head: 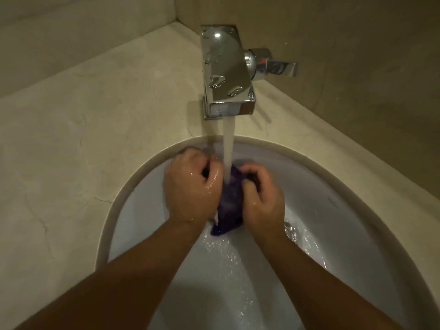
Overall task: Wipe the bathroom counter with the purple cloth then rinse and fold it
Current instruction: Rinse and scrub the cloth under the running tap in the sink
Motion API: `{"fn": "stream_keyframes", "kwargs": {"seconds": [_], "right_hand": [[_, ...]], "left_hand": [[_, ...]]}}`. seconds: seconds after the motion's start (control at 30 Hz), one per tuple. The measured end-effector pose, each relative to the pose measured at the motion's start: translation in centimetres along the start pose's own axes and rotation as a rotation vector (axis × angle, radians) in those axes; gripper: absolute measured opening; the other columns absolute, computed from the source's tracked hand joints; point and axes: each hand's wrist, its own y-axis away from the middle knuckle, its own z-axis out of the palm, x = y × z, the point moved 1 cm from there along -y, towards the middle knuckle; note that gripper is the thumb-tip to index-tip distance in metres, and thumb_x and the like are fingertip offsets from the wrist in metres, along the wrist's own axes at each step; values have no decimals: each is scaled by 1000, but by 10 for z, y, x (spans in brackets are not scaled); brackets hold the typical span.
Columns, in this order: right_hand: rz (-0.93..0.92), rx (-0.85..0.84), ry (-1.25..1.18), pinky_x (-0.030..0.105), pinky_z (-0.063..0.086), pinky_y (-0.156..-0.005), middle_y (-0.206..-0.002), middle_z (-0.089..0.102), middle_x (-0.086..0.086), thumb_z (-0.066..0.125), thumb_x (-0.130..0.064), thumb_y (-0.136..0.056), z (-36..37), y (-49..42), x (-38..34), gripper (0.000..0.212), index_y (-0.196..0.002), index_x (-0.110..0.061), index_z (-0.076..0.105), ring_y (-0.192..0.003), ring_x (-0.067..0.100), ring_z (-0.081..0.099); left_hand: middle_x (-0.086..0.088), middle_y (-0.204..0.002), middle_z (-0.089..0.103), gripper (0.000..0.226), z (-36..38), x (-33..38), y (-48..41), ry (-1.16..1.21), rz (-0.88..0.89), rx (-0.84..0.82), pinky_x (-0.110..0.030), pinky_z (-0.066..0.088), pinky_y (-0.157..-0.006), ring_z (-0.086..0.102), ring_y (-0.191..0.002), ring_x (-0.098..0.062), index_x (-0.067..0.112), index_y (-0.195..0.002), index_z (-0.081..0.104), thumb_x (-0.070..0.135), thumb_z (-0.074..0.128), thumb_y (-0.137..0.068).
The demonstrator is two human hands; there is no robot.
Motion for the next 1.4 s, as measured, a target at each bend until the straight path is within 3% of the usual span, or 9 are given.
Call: {"fn": "stream_keyframes", "kwargs": {"seconds": [0.07,0.2,0.3,0.57,0.77,1.0,1.2,1.33,1.4], "right_hand": [[22,16,99,38,53,-84,-104,65,-10,52,-23,-89,-1,9,16,23,-107,-24,66,-96,7,61],[-19,34,309,31,45,-91,-117,64,-9,39,-37,-95,6,19,31,39,-123,-26,63,-106,9,54],[-56,29,394,35,43,-88,-109,68,-10,34,-37,-97,16,22,36,39,-116,-28,67,-100,15,58],[16,16,532,35,43,-81,-92,60,-12,37,-49,-93,22,11,40,31,-95,-33,63,-86,16,50],[47,4,508,36,42,-80,-74,52,-12,50,-46,-94,22,3,38,28,-72,-29,50,-76,11,45],[77,-56,576,38,47,-84,-66,54,-11,37,-51,-89,19,0,35,33,-72,-28,52,-70,17,53],[25,-83,480,43,47,-78,-67,51,-5,39,-40,-95,17,1,29,32,-64,-29,38,-74,27,54],[-61,110,201,37,41,-73,-79,55,-4,41,-31,-93,8,2,-12,20,-78,-22,49,-80,20,48],[-38,163,-1,34,42,-66,-76,54,-2,44,-25,-92,-1,1,-29,14,-80,-20,50,-74,17,50]], "left_hand": [[2,-77,58,31,7,-11,16,-72,-13,-93,-25,39,-62,50,-71,-12,16,-75,62,37,45,-89],[6,-83,59,18,19,-27,37,-196,49,-202,-31,40,-73,51,-75,-13,21,-94,62,33,49,-91],[3,-84,67,31,23,-28,45,-214,159,-242,-33,43,-69,55,-70,-14,18,-104,69,34,44,-95],[-9,-61,56,34,33,-17,44,-462,194,-139,-34,36,-51,52,-52,-28,8,-68,62,23,42,-91],[-6,-59,55,40,40,-21,39,-405,45,-112,-33,34,-59,49,-52,-27,13,-67,59,35,37,-94],[-4,-50,56,41,42,-16,36,-403,-25,-117,-29,31,-61,32,-48,-18,13,-58,60,35,36,-84],[-5,-54,56,34,31,-18,39,-303,-11,-174,-35,37,-63,50,-50,-29,15,-58,56,31,38,-82],[-1,-78,60,21,5,4,26,-95,-34,-16,-35,33,-75,53,-78,-22,19,-75,60,26,42,-81],[-1,-81,62,17,-9,13,15,55,-51,59,-43,43,-79,56,-78,-22,18,-83,61,16,47,-76]]}}
